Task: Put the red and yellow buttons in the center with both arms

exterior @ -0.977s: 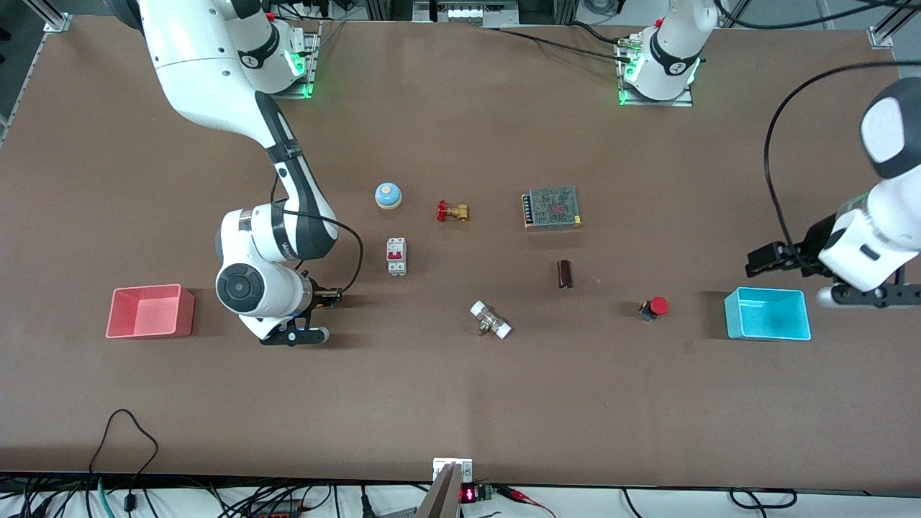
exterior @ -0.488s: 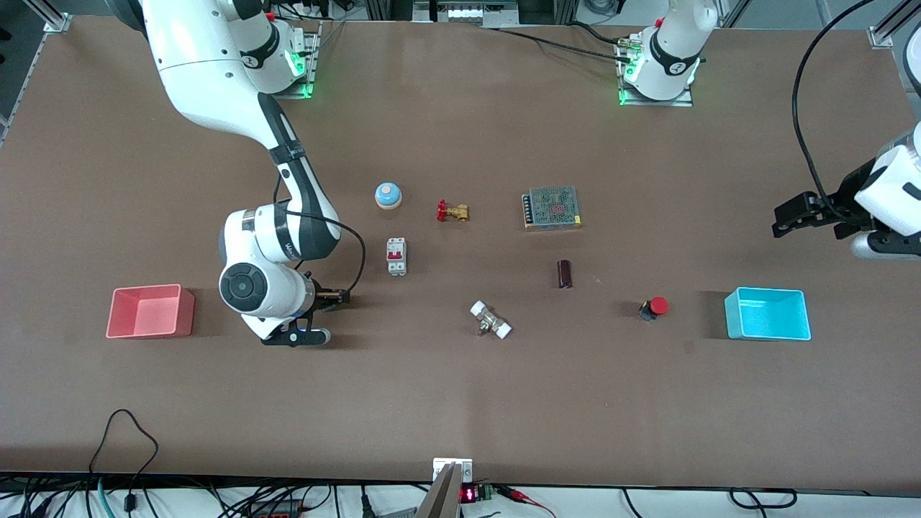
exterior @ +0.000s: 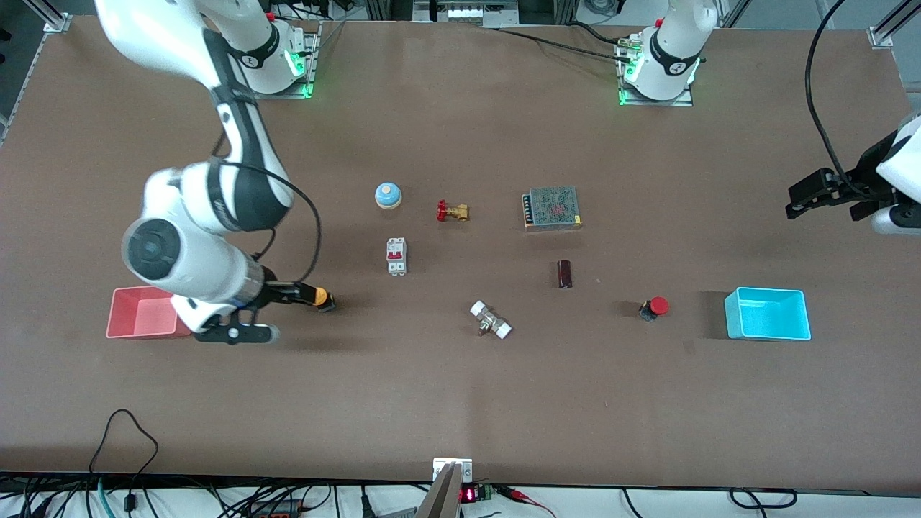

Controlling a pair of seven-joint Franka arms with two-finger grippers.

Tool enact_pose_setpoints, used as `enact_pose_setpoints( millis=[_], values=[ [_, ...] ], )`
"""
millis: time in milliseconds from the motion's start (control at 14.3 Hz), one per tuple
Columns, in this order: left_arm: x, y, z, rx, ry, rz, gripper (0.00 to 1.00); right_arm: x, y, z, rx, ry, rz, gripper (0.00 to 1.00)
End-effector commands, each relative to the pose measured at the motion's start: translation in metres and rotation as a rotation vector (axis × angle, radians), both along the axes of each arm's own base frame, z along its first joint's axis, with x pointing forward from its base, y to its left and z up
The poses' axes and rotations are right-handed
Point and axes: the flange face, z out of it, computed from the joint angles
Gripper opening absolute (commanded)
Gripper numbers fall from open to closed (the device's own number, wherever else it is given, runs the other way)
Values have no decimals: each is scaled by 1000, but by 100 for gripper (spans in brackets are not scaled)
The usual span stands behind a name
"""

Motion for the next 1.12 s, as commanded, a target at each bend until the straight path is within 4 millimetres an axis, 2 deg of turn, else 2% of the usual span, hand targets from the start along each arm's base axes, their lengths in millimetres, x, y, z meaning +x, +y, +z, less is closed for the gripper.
enact_pose_setpoints(
  millis=[0, 140, 279, 349, 419, 488, 558, 767, 907, 1047],
  values=[
    [-17, 8, 10, 16, 2, -9, 100, -12, -23, 36, 11, 18, -19, 100],
    [-22, 17, 17, 10, -10, -11, 100, -14, -40, 58, 13, 0, -30, 100],
    [-25, 15, 22, 10, -21, -11, 100, -16, -68, 72, -3, 9, -71, 100],
    [-26, 11, 26, 9, -27, -13, 100, -16, -85, 77, -18, 22, -94, 100],
    [-28, 7, 28, 8, -30, -17, 100, -18, -101, 97, -35, 4, -105, 100],
    [-30, 6, 31, 6, -35, -17, 100, -20, -126, 115, -54, -21, -105, 100],
    [-31, 4, 31, 6, -35, -20, 100, -22, -150, 125, -72, -27, -93, 100],
    [-32, -4, 32, 7, -37, -33, 100, -40, -200, 157, -72, -20, 3, 100],
    [-32, -4, 32, 7, -37, -28, 100, -56, -215, 171, -51, 5, -1, 100],
    [-32, -4, 32, 7, -38, -28, 100, -65, -217, 177, -62, 30, 11, 100]
  ],
)
